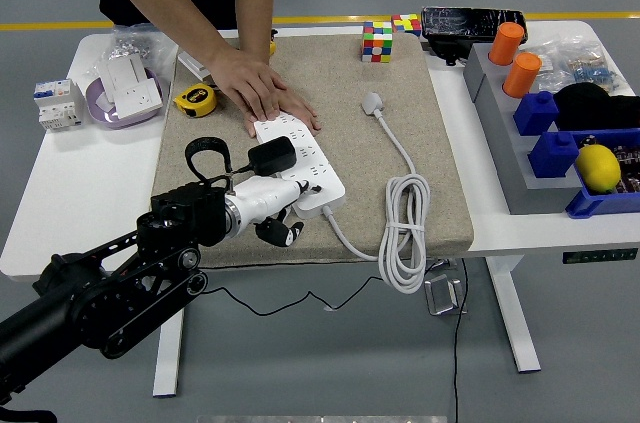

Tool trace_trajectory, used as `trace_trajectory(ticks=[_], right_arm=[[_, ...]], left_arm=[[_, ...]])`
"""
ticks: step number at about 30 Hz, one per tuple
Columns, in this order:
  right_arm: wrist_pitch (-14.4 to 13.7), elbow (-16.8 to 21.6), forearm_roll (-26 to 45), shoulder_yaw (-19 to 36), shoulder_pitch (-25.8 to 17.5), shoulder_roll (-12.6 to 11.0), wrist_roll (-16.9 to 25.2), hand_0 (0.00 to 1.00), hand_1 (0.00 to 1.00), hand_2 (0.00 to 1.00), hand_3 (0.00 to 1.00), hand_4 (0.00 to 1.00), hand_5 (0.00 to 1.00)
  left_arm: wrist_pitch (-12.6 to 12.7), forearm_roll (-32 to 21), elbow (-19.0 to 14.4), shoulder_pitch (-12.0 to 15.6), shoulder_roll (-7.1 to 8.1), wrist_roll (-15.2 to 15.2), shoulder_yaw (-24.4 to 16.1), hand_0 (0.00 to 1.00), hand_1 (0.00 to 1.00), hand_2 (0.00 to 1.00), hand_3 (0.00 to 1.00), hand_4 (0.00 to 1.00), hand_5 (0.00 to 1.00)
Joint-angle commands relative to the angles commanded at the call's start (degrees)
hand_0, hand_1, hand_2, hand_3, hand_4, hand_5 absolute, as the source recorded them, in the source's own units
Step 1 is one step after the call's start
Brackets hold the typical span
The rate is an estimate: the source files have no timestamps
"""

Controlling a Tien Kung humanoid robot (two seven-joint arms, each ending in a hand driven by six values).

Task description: Pick up the plug,place it near the board,insert it into the board,press the button

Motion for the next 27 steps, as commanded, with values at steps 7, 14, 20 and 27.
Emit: trace_trajectory(ticks=[7, 14, 20, 27], right_arm=[[-0.04, 0.03, 0.15, -0.13, 0.25, 0.0, 0.11, 0.998, 0.929, 0.856, 0.859, 0.998, 0.998], [-0.05, 0.03, 0.32, -0.24, 0.19, 0.06, 0.19, 0.998, 0.929, 0.856, 0.86, 0.998, 0.998], [-0.06, 0.0, 0.2, -0.17, 0.05, 0.14, 0.08, 0.998, 0.929, 0.857, 0.86, 0.998, 0.998], [-0.1, -0.02, 0.19, -0.18, -0.19, 0.3, -0.01, 0.998, 0.928, 0.857, 0.859, 0.998, 0.998]], left_arm=[[-0.88, 0.33, 0.36, -0.31, 0.15, -0.03, 0.64, 0.128, 0.063, 0.173, 0.927, 0.449, 0.145], [-1.27, 0.42, 0.51, -0.33, 0.24, -0.07, 1.33, 0.128, 0.063, 0.173, 0.92, 0.449, 0.144], [-0.53, 1.59, -0.5, 0.02, 0.55, -0.4, 0.42, 0.129, 0.062, 0.173, 0.918, 0.45, 0.143], [0.84, 5.59, -6.03, 2.84, 1.01, -1.51, -4.52, 0.149, 0.085, 0.188, 0.757, 0.429, 0.145]])
